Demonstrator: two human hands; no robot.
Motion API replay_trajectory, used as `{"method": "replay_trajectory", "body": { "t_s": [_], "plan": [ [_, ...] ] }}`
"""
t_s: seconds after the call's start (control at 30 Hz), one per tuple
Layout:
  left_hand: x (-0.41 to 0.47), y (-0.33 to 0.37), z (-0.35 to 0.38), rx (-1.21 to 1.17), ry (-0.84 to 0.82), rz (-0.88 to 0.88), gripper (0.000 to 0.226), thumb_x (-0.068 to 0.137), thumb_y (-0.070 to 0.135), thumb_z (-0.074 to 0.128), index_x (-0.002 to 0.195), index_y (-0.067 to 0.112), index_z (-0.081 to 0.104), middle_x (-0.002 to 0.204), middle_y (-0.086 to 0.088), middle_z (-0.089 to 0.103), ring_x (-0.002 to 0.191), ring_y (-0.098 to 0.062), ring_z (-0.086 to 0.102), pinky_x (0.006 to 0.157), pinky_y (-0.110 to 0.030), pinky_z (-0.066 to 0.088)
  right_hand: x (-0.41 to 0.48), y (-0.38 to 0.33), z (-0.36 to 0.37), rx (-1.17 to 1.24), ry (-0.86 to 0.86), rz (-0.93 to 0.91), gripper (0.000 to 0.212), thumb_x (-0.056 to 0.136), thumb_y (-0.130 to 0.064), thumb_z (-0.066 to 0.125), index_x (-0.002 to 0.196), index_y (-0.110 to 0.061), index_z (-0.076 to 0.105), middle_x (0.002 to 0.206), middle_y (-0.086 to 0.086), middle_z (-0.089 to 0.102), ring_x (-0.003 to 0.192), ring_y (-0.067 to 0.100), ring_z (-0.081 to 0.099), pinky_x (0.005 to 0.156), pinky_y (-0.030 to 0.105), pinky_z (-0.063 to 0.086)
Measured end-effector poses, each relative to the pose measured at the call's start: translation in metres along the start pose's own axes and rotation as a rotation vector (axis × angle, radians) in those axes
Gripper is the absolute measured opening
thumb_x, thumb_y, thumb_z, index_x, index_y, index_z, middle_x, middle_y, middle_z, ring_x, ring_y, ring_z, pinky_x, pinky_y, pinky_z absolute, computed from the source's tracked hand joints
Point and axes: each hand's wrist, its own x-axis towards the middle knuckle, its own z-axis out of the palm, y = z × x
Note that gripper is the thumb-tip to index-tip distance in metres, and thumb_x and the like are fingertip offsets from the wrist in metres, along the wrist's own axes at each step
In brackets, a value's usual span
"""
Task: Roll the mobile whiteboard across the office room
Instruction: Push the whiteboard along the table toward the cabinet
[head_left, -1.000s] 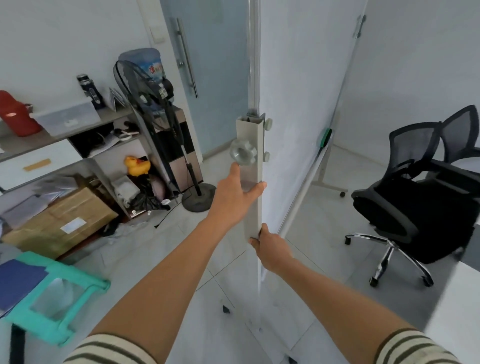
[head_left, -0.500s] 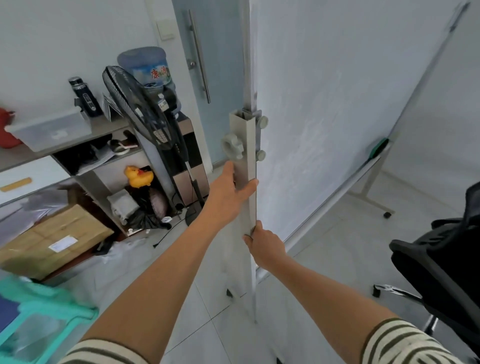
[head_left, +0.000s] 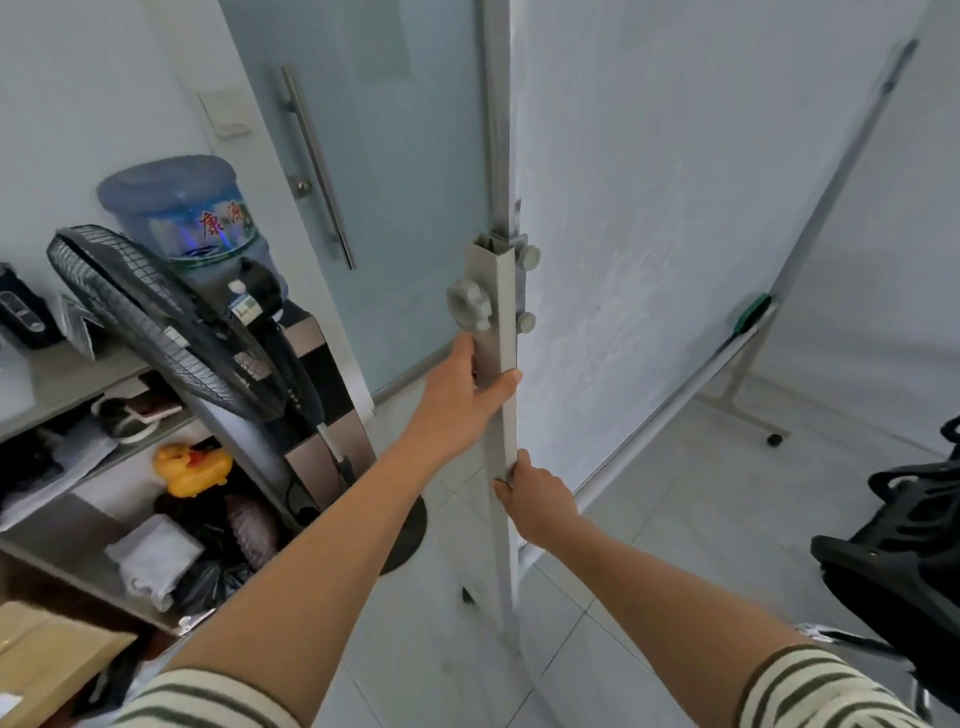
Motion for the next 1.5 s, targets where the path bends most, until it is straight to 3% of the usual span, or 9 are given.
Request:
{"method": "replay_trajectory", "body": {
  "t_s": [0.17, 0.27, 0.4, 0.73, 0.83, 0.93, 1.1, 1.23, 1.5],
  "plan": [
    [0.06, -0.028, -0.028, 0.001, -0.031, 0.004, 0.043, 0.089, 0.034, 0.06, 0.125, 0.018, 0.045, 0.111, 0.007, 0.06, 0.094, -0.008, 0.058, 0.075, -0.02, 0.045, 0.062, -0.033, 0.0, 0.059, 0.01, 0.065, 0.022, 0.098, -0.035, 0.042, 0.092, -0.015, 0.032, 0.08, 0.006, 0.053, 0.07, 0.028, 0.049, 0.059, 0.034, 0.035],
    [0.085, -0.045, -0.041, -0.011, -0.024, -0.016, 0.042, 0.088, 0.036, 0.059, 0.124, 0.018, 0.045, 0.113, 0.0, 0.063, 0.102, -0.016, 0.061, 0.084, -0.03, 0.05, 0.091, -0.048, 0.004, 0.061, 0.002, 0.062, 0.023, 0.097, -0.035, 0.043, 0.092, -0.015, 0.033, 0.08, 0.006, 0.053, 0.07, 0.028, 0.049, 0.055, 0.033, 0.034],
    [0.111, -0.061, -0.058, -0.016, -0.005, -0.055, 0.039, 0.09, 0.036, 0.057, 0.122, 0.017, 0.044, 0.114, -0.006, 0.062, 0.105, -0.022, 0.061, 0.09, -0.037, 0.052, 0.127, -0.066, 0.007, 0.059, -0.014, 0.036, 0.021, 0.098, -0.035, 0.043, 0.096, -0.015, 0.035, 0.082, 0.006, 0.055, 0.071, 0.026, 0.051, 0.056, 0.033, 0.036],
    [0.13, -0.073, -0.076, 0.038, 0.071, -0.103, 0.04, 0.094, 0.036, 0.052, 0.125, 0.013, 0.041, 0.112, -0.007, 0.062, 0.098, -0.023, 0.062, 0.082, -0.033, 0.051, 0.163, -0.077, 0.014, 0.039, -0.132, 0.045, 0.034, 0.097, -0.035, 0.04, 0.118, -0.008, 0.043, 0.096, 0.011, 0.061, 0.08, 0.029, 0.056, 0.063, 0.034, 0.04],
    [0.119, -0.082, -0.069, 0.039, 0.123, -0.08, 0.037, 0.095, 0.034, 0.051, 0.126, 0.014, 0.044, 0.11, -0.002, 0.063, 0.094, -0.019, 0.062, 0.08, -0.031, 0.05, 0.143, -0.048, 0.013, 0.122, -0.185, 0.065, 0.036, 0.096, -0.037, 0.045, 0.121, -0.013, 0.049, 0.108, 0.009, 0.067, 0.094, 0.026, 0.062, 0.074, 0.034, 0.047],
    [0.091, -0.119, -0.054, 0.077, 0.068, -0.253, 0.031, 0.096, 0.025, 0.05, 0.124, 0.012, 0.05, 0.111, -0.003, 0.059, 0.095, -0.015, 0.055, 0.076, -0.022, 0.042, 0.108, 0.001, 0.01, 0.168, -0.167, 0.097, 0.035, 0.094, -0.039, 0.051, 0.118, -0.015, 0.057, 0.112, 0.004, 0.068, 0.099, 0.023, 0.063, 0.085, 0.034, 0.051],
    [0.018, -0.187, -0.015, 0.155, -0.236, -0.548, 0.01, 0.09, 0.023, 0.06, 0.099, 0.02, 0.059, 0.086, -0.011, 0.066, 0.083, -0.028, 0.063, 0.073, -0.038, 0.05, 0.033, 0.109, 0.002, 0.283, -0.127, 0.308, 0.019, 0.09, -0.038, 0.058, 0.101, -0.023, 0.063, 0.095, -0.002, 0.069, 0.083, 0.014, 0.068, 0.075, 0.029, 0.054],
    [-0.019, -0.189, 0.021, 0.072, -0.474, -0.707, 0.006, 0.088, 0.021, 0.062, 0.093, 0.019, 0.06, 0.09, -0.012, 0.067, 0.074, -0.022, 0.064, 0.065, -0.032, 0.049, -0.026, 0.179, -0.01, 0.434, -0.025, 0.513, 0.005, 0.09, -0.025, 0.062, 0.086, -0.027, 0.059, 0.089, 0.002, 0.071, 0.076, 0.015, 0.071, 0.061, 0.026, 0.049],
    [0.034, -0.131, 0.158, 0.044, -0.548, -0.694, 0.006, 0.089, 0.013, 0.062, 0.095, 0.015, 0.063, 0.089, -0.017, 0.071, 0.072, -0.02, 0.065, 0.064, -0.03, 0.05, -0.067, 0.289, -0.057, 0.569, 0.122, 0.716, 0.004, 0.089, -0.021, 0.064, 0.088, -0.025, 0.063, 0.085, 0.0, 0.073, 0.077, 0.015, 0.071, 0.069, 0.032, 0.054]
  ]
}}
